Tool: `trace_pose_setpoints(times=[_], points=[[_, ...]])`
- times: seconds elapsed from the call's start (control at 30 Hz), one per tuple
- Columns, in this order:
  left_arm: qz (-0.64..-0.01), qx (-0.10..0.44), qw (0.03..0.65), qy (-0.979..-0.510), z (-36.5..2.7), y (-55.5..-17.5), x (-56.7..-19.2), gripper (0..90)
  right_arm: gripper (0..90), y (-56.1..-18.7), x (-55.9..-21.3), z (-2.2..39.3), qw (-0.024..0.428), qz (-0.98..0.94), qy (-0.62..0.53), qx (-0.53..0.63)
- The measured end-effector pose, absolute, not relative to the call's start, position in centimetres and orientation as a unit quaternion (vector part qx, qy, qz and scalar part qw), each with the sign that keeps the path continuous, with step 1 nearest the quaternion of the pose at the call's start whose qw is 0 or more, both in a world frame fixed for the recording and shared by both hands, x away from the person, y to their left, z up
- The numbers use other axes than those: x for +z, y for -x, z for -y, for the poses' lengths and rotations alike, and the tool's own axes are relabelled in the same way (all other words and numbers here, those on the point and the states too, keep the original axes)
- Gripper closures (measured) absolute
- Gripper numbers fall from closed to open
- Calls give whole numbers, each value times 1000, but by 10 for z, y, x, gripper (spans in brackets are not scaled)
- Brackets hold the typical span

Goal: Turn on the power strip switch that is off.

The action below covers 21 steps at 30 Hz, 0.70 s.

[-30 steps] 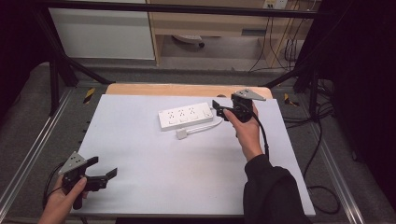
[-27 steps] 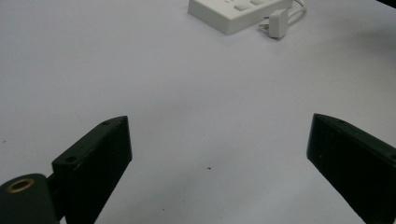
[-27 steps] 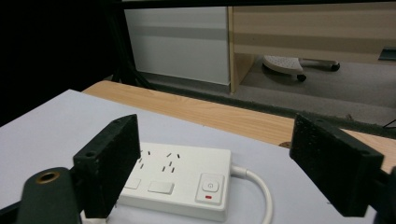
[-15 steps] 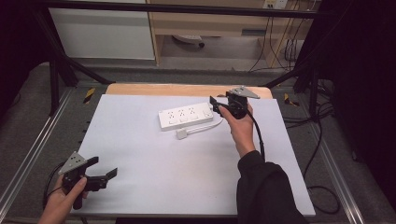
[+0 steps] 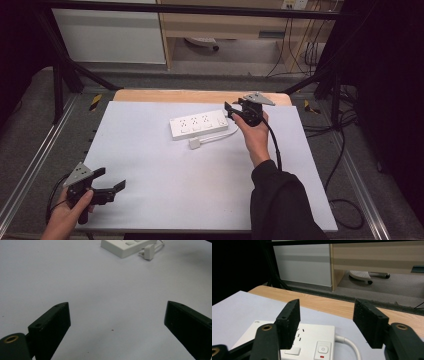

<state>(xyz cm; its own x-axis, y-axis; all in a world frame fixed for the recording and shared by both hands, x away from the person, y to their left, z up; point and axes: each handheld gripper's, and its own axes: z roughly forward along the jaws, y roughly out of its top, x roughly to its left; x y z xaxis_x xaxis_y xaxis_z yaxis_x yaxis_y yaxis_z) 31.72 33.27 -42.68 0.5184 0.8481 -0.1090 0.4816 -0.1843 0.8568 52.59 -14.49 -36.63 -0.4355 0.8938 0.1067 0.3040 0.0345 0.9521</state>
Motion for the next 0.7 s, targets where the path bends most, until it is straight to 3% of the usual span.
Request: trace_pose_setpoints(times=[0.7], points=[[-445,199,455,-745,-332,-317,-427,68,414,-532,-373,141,268,-666,-455,527]])
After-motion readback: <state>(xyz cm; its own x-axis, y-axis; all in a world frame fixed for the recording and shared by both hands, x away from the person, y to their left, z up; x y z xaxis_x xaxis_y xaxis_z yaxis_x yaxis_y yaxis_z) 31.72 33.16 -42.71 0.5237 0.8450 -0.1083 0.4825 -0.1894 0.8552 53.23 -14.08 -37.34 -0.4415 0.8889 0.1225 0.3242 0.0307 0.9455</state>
